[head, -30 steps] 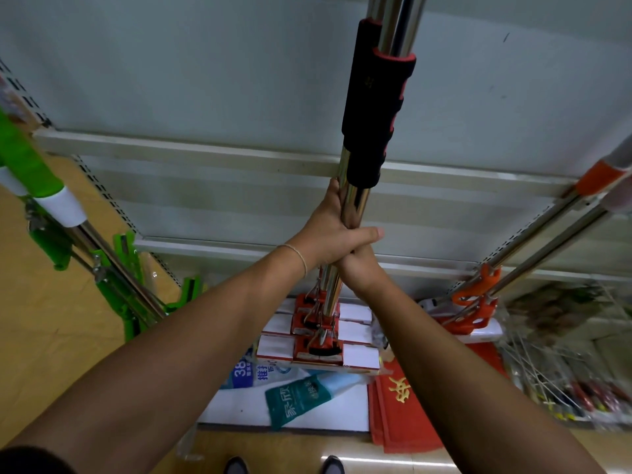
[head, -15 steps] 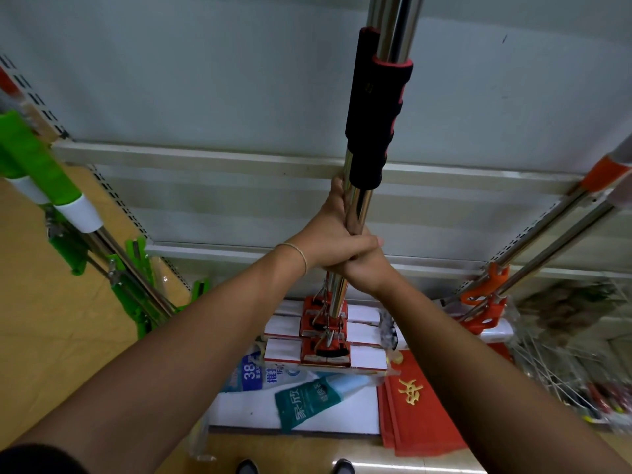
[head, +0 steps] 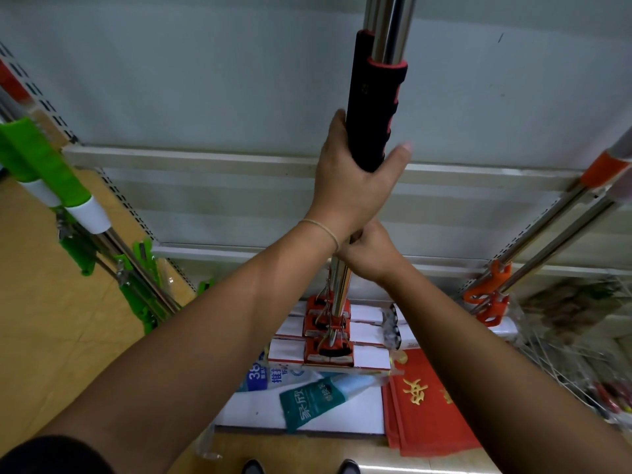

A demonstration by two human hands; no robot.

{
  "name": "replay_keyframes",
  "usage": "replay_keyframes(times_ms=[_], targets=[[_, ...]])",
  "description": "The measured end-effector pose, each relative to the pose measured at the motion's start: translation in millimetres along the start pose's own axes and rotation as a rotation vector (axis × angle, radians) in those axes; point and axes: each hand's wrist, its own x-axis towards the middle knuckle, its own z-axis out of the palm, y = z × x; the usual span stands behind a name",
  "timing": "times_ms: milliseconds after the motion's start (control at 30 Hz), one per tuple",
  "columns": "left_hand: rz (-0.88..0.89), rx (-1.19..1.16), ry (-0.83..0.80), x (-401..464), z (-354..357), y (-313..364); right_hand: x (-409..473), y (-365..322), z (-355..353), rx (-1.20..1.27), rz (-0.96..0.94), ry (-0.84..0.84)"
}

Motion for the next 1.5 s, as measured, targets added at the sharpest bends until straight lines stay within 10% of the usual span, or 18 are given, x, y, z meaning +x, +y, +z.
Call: replay_keyframes(times_ms=[733,1500], targets=[[-0.018,0.052,0.102,6,3,7,21,22,12,-0.195,0.034,0.137],[-0.133,0.497,-0.537,-51,-60,-59,-49,17,25,-0.369,0.568,0.050]])
